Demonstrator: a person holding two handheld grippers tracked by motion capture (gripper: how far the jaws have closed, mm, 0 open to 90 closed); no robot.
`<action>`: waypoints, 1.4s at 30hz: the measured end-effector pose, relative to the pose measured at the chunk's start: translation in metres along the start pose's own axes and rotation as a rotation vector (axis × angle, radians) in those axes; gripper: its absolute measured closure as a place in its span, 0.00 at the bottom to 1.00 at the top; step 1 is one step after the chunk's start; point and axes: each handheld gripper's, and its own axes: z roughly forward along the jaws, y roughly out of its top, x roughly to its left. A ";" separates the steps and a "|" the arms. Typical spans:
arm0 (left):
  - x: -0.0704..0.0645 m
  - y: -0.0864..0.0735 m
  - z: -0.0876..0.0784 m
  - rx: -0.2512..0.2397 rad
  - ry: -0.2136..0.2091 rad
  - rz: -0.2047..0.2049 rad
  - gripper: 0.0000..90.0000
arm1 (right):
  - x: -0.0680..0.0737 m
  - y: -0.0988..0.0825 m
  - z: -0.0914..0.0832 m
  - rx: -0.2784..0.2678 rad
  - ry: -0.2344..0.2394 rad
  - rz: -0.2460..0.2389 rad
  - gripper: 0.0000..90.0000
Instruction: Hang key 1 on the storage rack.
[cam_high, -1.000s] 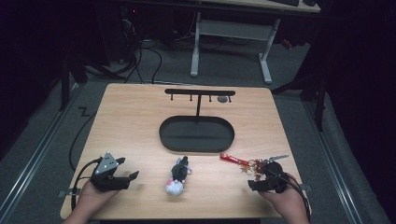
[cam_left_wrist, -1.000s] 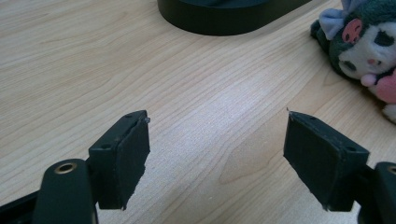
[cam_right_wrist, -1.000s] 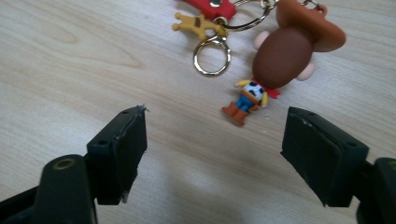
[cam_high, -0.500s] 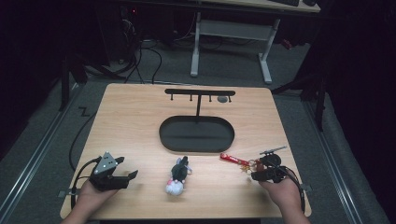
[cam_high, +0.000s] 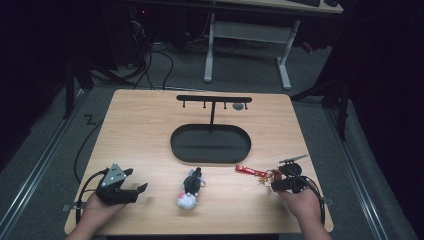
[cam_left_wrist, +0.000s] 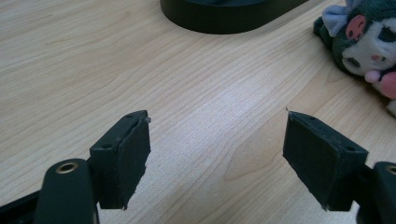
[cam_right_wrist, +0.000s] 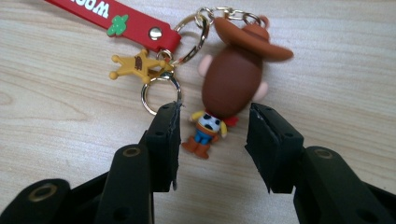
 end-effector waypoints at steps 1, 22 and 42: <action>0.000 0.000 0.000 0.001 0.000 0.000 0.26 | 0.000 -0.001 0.000 -0.003 0.001 0.004 0.61; 0.001 -0.001 0.000 0.008 -0.004 0.008 0.26 | -0.002 -0.002 0.003 0.053 -0.014 -0.077 0.76; -0.001 0.000 0.002 0.013 -0.010 0.014 0.26 | -0.004 0.001 0.006 0.018 -0.037 -0.014 0.58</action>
